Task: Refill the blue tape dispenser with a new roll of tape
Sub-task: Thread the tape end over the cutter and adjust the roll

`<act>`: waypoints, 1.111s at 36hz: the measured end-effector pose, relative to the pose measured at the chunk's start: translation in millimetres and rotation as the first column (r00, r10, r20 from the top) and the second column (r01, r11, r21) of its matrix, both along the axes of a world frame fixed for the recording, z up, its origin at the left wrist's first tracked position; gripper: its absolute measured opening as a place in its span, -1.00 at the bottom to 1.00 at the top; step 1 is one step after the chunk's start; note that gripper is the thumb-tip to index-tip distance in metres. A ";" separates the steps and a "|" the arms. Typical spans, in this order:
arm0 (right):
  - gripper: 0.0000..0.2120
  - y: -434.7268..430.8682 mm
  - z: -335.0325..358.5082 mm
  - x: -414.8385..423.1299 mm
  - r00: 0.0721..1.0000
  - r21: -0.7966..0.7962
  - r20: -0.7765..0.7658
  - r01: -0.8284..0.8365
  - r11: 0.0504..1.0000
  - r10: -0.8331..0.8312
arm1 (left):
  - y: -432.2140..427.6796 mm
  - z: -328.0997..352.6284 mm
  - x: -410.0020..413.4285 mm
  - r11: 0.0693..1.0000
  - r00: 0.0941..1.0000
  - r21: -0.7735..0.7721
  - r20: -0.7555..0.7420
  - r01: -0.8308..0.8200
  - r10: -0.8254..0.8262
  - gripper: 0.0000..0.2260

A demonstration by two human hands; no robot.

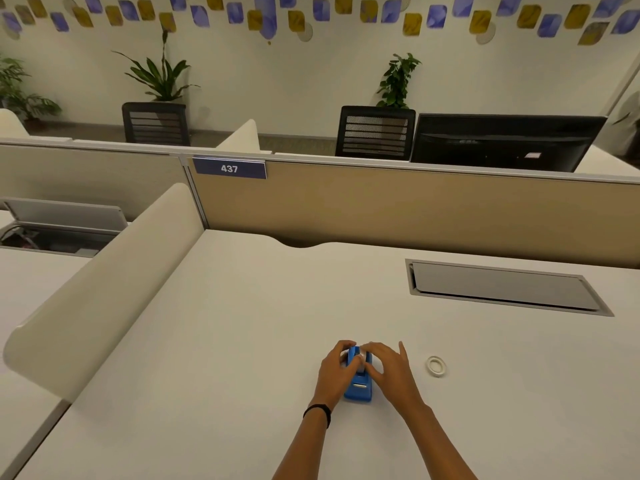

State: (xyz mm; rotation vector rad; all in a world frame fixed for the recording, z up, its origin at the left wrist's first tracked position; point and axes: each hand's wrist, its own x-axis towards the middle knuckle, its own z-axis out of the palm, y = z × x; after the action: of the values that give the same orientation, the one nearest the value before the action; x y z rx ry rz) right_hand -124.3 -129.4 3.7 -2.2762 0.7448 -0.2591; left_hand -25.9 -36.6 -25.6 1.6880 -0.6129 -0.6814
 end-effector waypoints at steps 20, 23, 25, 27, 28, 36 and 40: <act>-0.91 11.3 4.8 3.3 0.917 0.193 0.312 0.196 0.961 -0.250 | 6.0 -7.8 -4.8 0.999 0.998 -0.052 0.054 0.017 -0.014 -0.74; -0.94 7.2 2.5 7.5 0.924 0.198 0.279 0.210 0.957 -0.261 | 6.4 -6.9 -3.8 0.998 0.998 -0.058 0.066 0.028 -0.025 -0.77; -0.94 4.2 0.3 9.2 0.943 0.168 0.213 0.223 0.960 -0.256 | 6.3 -6.5 -3.1 0.998 0.997 -0.056 0.069 0.031 -0.027 -0.78; -0.91 2.1 0.8 9.5 0.957 0.134 0.165 0.216 0.967 -0.237 | 6.0 -7.5 -2.8 0.998 0.997 -0.057 0.070 0.030 -0.026 -0.78; -0.90 1.2 2.0 9.6 0.964 0.111 0.147 0.205 0.973 -0.220 | 5.9 -8.3 -2.6 0.998 0.997 -0.059 0.071 0.029 -0.025 -0.78; -0.90 1.2 3.8 6.8 0.983 0.024 0.107 0.145 0.989 -0.147 | 4.7 -12.6 -1.6 0.998 0.996 -0.059 0.083 0.026 -0.021 -0.78; -0.93 3.2 7.0 7.6 0.978 0.063 0.127 0.156 0.986 -0.163 | 4.0 -13.1 -1.1 0.998 0.996 -0.055 0.092 0.025 -0.020 -0.78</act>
State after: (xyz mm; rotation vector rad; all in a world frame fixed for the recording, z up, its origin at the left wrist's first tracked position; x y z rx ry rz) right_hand -116.7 -126.2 10.8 -2.1295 0.8564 -0.4550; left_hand -26.9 -32.5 -38.7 1.6697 -0.7101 -0.6000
